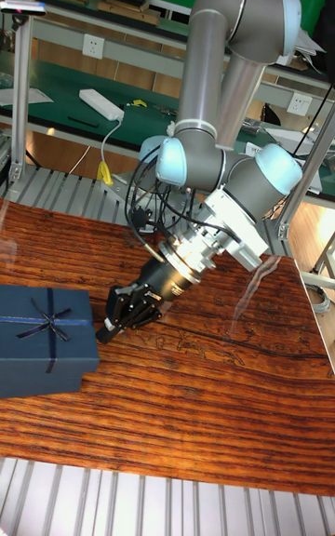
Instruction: Slide the outer casing onto the gift box
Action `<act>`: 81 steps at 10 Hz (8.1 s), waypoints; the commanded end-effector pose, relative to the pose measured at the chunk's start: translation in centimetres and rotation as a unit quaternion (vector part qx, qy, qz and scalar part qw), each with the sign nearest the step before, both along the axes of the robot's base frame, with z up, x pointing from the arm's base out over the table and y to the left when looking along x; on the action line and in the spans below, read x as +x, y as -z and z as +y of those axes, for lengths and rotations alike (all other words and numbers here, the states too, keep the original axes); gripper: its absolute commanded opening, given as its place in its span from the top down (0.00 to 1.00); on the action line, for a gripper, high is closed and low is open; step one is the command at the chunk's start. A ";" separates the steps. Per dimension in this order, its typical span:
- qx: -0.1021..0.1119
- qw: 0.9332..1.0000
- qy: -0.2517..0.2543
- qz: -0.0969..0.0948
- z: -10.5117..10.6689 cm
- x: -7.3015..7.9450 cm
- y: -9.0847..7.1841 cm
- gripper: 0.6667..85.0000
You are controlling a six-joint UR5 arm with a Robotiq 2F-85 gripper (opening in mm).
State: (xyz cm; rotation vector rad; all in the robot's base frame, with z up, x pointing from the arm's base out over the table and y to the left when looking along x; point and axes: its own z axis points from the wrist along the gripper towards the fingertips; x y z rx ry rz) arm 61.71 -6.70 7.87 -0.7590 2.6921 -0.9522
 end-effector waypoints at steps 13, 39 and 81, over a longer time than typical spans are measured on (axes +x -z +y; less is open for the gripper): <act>0.082 0.996 0.022 -0.011 1.3 -0.5 3.5 1.00; 0.094 0.995 0.022 0.022 2.2 -1.5 3.5 1.00; 0.033 0.993 0.020 0.115 -1.6 -7.4 1.6 1.00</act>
